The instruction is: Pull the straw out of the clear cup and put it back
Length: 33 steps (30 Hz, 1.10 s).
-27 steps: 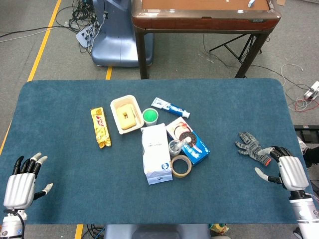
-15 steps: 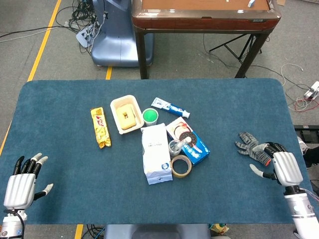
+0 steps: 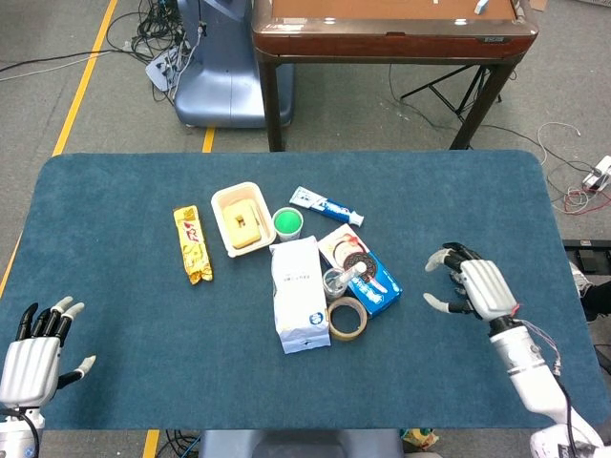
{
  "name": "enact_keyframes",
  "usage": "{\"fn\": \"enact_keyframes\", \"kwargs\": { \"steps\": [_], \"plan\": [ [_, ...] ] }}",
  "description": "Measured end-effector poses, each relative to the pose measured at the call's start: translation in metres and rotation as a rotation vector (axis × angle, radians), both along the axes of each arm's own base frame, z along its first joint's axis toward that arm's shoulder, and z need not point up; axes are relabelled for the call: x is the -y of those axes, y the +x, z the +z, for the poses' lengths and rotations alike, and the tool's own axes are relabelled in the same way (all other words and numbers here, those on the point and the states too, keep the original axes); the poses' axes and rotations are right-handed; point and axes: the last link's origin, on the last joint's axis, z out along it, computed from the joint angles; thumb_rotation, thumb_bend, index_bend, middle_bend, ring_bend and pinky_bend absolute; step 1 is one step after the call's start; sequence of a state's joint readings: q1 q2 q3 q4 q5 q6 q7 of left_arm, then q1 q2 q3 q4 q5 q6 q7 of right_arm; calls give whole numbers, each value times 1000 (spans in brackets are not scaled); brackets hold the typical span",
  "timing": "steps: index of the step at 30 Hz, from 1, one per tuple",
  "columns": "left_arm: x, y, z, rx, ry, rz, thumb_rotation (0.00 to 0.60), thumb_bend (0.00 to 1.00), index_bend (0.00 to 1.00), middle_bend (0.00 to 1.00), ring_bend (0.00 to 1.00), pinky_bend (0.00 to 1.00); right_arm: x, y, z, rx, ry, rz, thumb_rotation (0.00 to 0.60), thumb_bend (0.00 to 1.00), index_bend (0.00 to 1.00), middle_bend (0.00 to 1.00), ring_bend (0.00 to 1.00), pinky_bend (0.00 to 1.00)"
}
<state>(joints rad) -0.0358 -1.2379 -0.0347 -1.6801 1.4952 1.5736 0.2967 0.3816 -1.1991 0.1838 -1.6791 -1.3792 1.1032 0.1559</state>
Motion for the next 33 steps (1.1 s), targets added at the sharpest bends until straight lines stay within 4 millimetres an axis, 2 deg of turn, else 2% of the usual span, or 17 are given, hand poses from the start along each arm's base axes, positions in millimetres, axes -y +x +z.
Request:
{"fn": "enact_keyframes", "kwargs": {
  "steps": [5,14,33],
  "plan": [
    [1,-3,1,0,0,8,600,174,190,122,155,31,20,19,-22,27,48,7,600,290,447,351,170,227],
    [1,-7,0,2,-3,15,600,174,190,122,155,31,44,44,-57,43,76,19,600,291,447,351,170,227],
    [7,-19,6,7,11,40,600,174,190,123,155,31,73,94,-96,46,61,88,600,290,456,352,170,227]
  ]
}}
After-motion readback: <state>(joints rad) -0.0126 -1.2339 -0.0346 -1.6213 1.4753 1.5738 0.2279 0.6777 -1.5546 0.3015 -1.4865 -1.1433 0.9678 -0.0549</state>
